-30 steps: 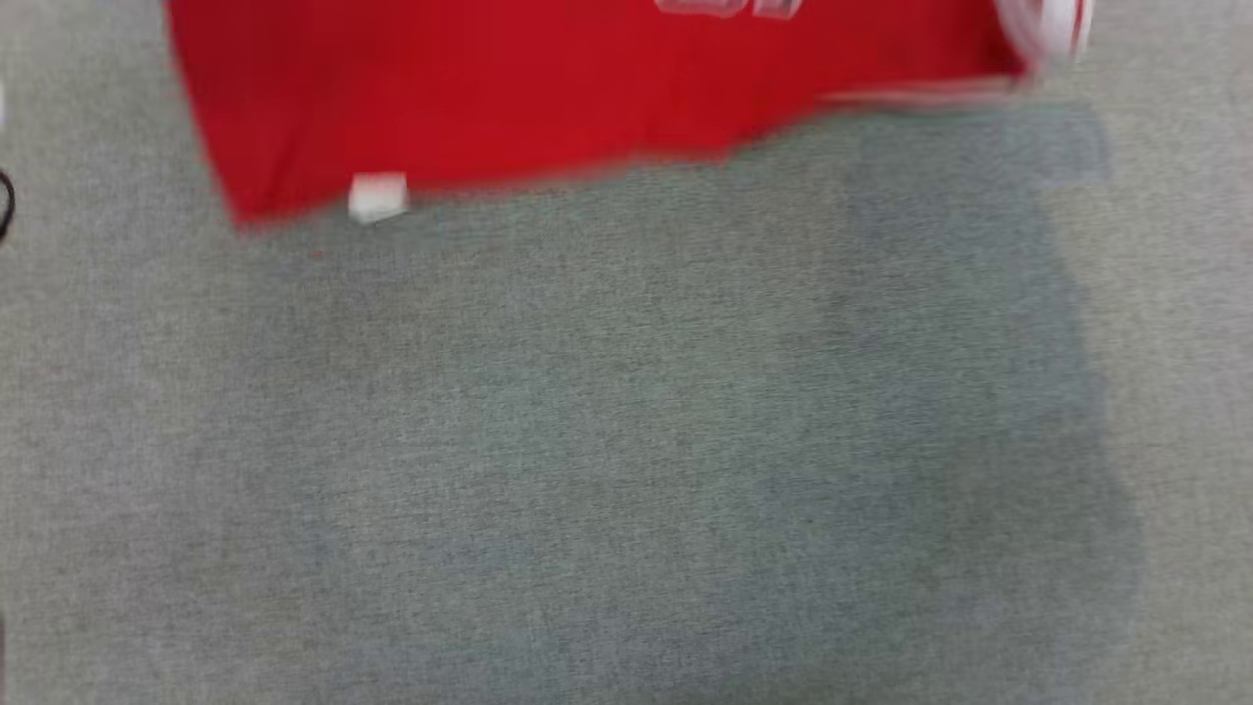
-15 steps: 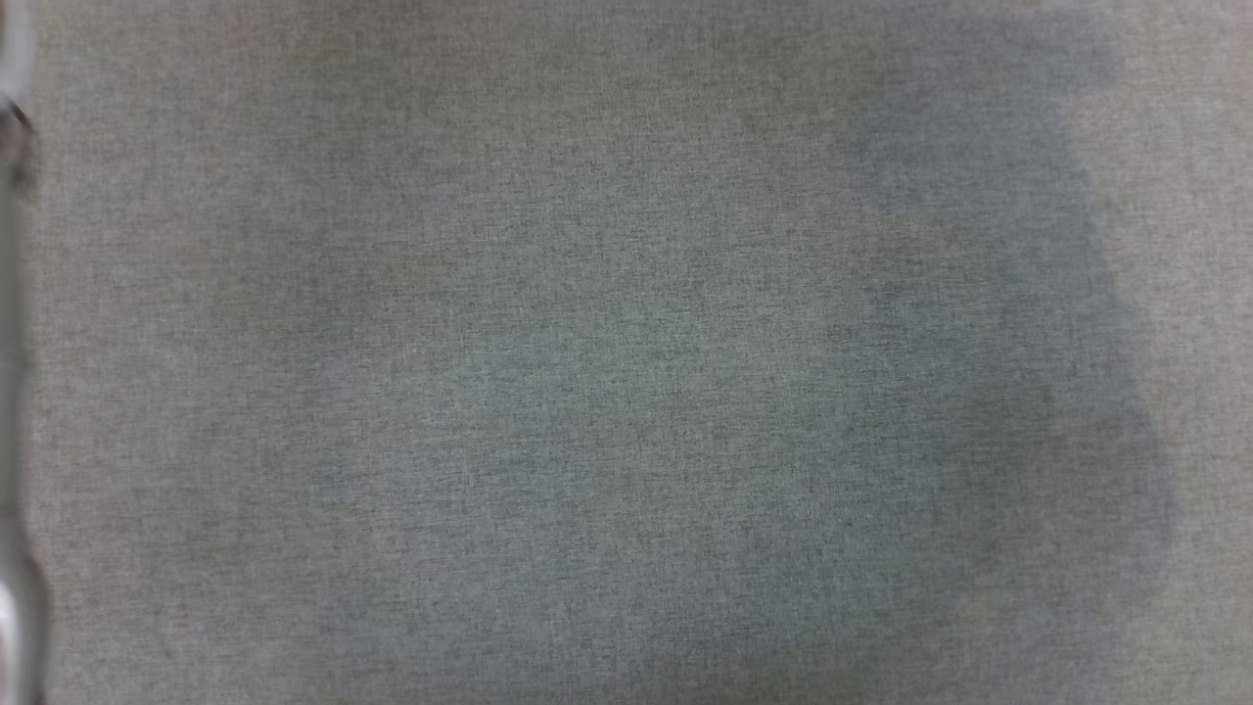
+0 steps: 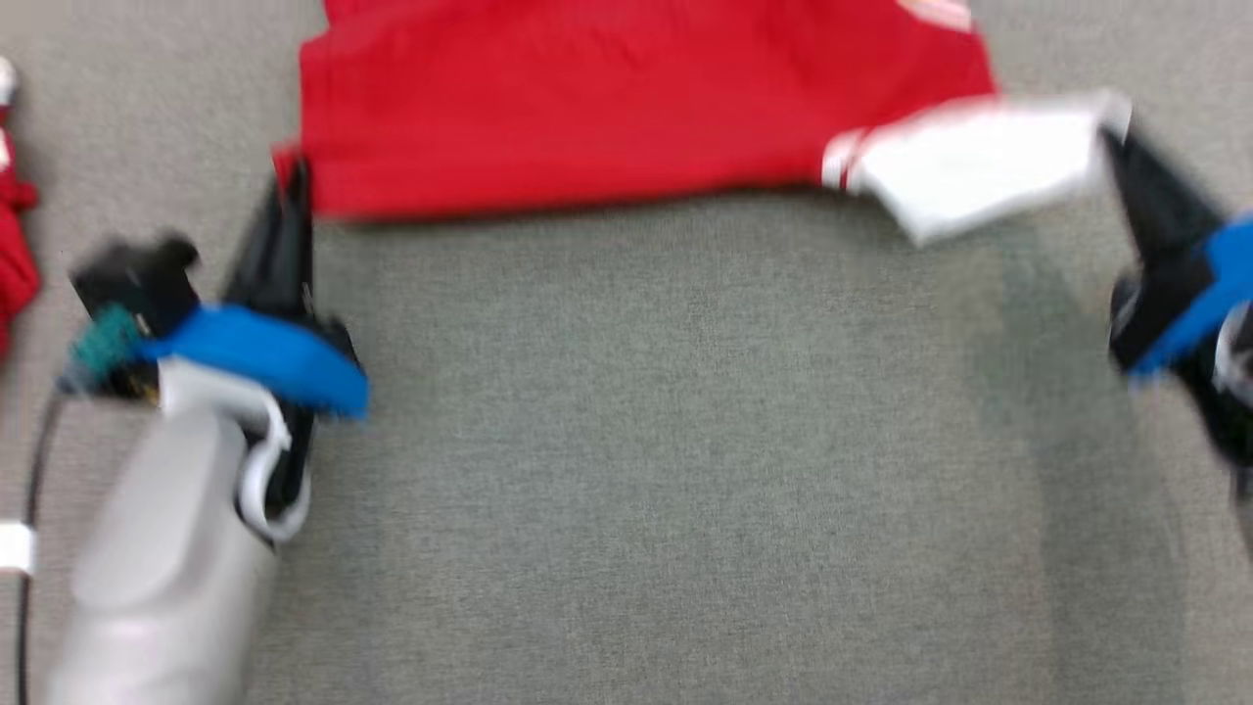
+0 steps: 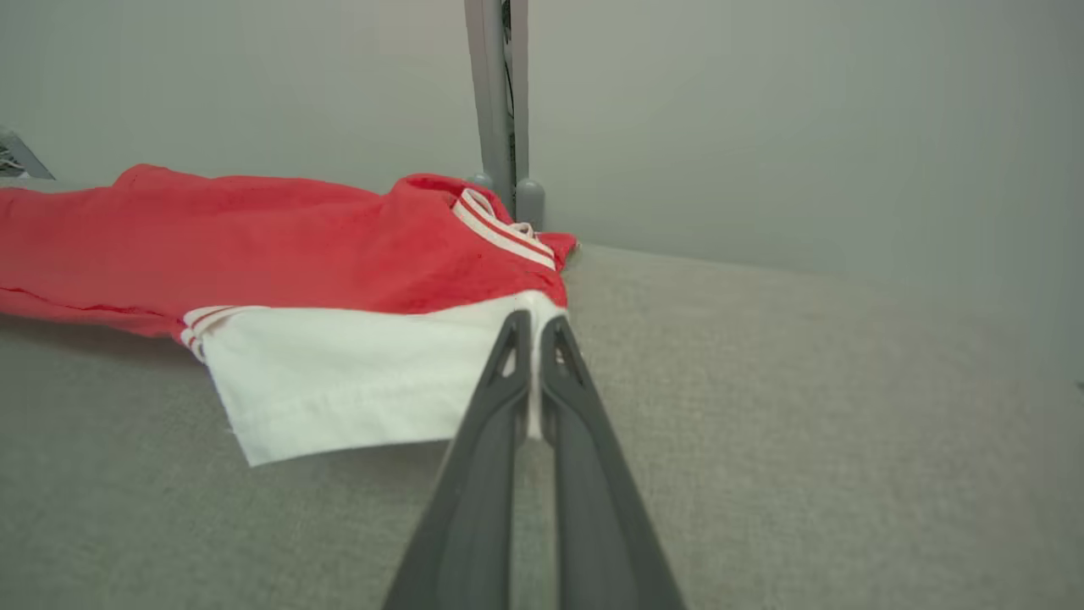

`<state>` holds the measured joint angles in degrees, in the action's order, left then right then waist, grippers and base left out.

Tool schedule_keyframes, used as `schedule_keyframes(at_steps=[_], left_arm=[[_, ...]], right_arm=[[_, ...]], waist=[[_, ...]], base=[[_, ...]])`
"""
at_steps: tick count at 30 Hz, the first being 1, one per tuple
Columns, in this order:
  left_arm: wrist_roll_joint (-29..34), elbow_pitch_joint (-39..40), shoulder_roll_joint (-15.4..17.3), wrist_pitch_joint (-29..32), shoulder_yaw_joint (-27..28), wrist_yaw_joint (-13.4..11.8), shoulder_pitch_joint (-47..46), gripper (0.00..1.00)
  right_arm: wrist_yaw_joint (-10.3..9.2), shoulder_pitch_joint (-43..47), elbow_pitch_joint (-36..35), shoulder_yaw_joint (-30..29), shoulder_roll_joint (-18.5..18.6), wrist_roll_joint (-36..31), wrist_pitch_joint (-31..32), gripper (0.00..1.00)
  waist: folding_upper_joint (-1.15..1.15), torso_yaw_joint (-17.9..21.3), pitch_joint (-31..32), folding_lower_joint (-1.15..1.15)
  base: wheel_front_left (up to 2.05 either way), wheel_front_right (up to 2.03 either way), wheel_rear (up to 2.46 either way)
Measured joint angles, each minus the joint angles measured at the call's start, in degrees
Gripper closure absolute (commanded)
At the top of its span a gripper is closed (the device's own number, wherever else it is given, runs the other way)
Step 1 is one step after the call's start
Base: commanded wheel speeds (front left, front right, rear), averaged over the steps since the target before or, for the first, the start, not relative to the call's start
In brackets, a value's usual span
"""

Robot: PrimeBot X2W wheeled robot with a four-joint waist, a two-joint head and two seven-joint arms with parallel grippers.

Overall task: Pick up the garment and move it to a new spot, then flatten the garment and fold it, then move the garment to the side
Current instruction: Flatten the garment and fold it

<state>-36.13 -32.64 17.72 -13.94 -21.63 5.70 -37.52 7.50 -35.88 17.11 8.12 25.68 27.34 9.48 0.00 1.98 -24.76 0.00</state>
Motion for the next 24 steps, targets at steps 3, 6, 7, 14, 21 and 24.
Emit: schedule_keyframes(at_steps=[3,6,7,14,21,24], left_arm=[[-1.2,0.1,-0.8,-0.3,-0.2,-0.2,6.3,1.0],[-2.8,1.5,-2.1,-0.3,-0.1,-1.2,13.4,1.0],[-3.3,2.1,-2.4,-0.3,-0.3,-1.4,15.6,1.0],[-5.9,9.6,-3.1,2.5,-1.0,-4.4,27.0,1.0],[-6.2,16.9,0.3,6.3,-1.1,-7.8,33.5,1.0],[-5.3,20.1,2.6,8.7,-1.3,-9.3,35.6,1.0]], right_arm=[[0.0,11.1,-5.8,-3.3,-1.9,2.3,9.3,1.0],[-0.01,21.0,-12.3,-8.7,-5.2,2.3,16.5,1.0],[-0.01,24.0,-14.8,-10.3,-6.4,1.6,18.4,1.0],[-0.01,39.5,-29.9,-17.9,-17.6,-2.1,30.3,1.0],[-0.01,46.3,-37.1,-19.6,-21.9,-3.1,37.6,1.0],[-0.01,48.5,-38.9,-20.4,-22.4,-3.1,40.6,1.0]], waist=[[0.0,-0.2,3.4,-0.01],[0.0,-0.3,6.8,-0.01],[0.0,-0.4,7.9,-0.02],[0.0,-0.7,13.5,-0.02],[0.0,-1.0,14.7,0.0],[0.0,-1.1,15.2,-0.01]], base=[[0.0,0.0,0.0],[0.0,0.0,0.0],[0.0,0.0,0.0],[0.0,0.0,0.0],[0.0,0.0,0.0],[0.0,0.0,0.0]])
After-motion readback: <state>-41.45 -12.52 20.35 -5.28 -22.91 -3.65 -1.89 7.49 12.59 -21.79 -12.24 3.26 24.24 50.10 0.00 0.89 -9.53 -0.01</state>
